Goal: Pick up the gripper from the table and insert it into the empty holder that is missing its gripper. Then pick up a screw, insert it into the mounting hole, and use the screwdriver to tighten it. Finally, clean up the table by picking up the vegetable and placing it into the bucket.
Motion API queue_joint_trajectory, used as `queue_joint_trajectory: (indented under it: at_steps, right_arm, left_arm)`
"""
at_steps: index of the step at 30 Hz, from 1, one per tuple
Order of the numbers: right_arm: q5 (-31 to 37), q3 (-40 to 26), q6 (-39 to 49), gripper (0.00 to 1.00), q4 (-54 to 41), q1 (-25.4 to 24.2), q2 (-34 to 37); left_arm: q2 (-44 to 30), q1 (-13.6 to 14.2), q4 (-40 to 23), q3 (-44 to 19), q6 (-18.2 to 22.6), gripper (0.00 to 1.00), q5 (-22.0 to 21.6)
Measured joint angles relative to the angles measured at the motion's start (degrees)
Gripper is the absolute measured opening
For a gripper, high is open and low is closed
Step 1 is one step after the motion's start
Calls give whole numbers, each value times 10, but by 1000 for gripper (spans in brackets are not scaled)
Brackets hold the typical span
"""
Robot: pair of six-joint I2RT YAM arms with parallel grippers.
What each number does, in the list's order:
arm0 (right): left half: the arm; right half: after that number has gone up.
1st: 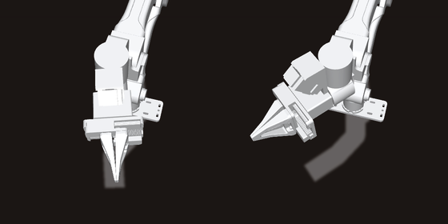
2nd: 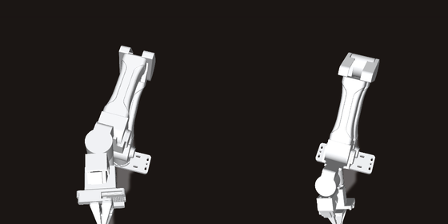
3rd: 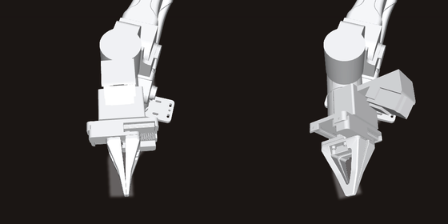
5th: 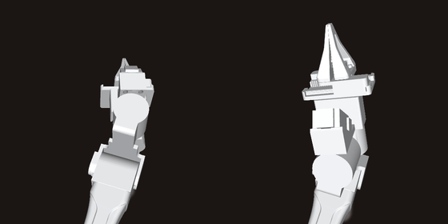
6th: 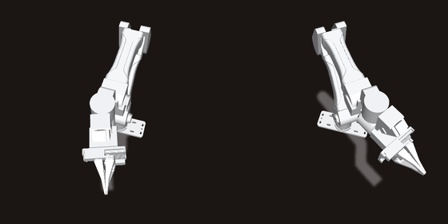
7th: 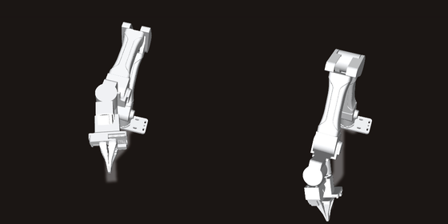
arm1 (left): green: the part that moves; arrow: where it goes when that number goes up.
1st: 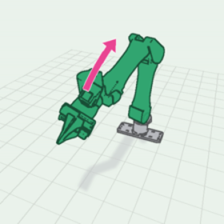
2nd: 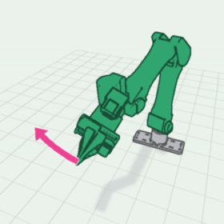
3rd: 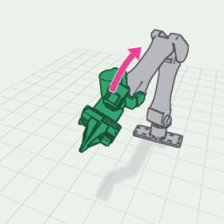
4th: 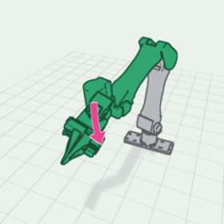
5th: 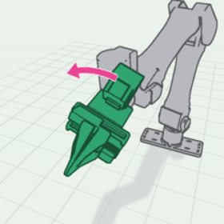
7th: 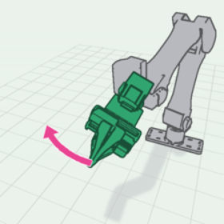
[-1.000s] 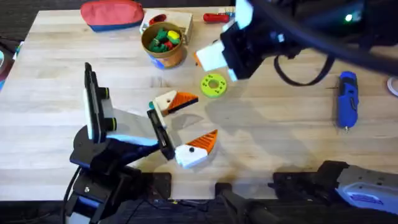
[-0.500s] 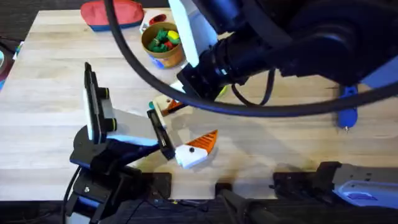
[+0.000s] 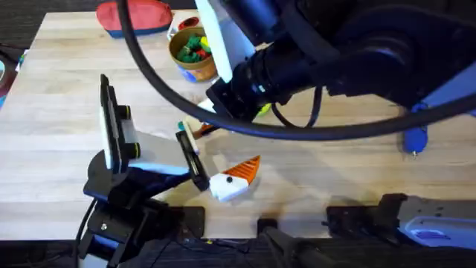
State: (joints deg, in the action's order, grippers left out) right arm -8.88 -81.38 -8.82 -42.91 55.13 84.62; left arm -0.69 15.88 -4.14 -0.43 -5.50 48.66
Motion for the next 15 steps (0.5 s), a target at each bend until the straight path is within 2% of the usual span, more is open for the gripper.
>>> queue_joint_trajectory:
  at_steps: [15]
  right_arm:
    - [-1,0,-4,3,8,0,24]
  left_arm:
    - [0,0,0,0,2,986,0]
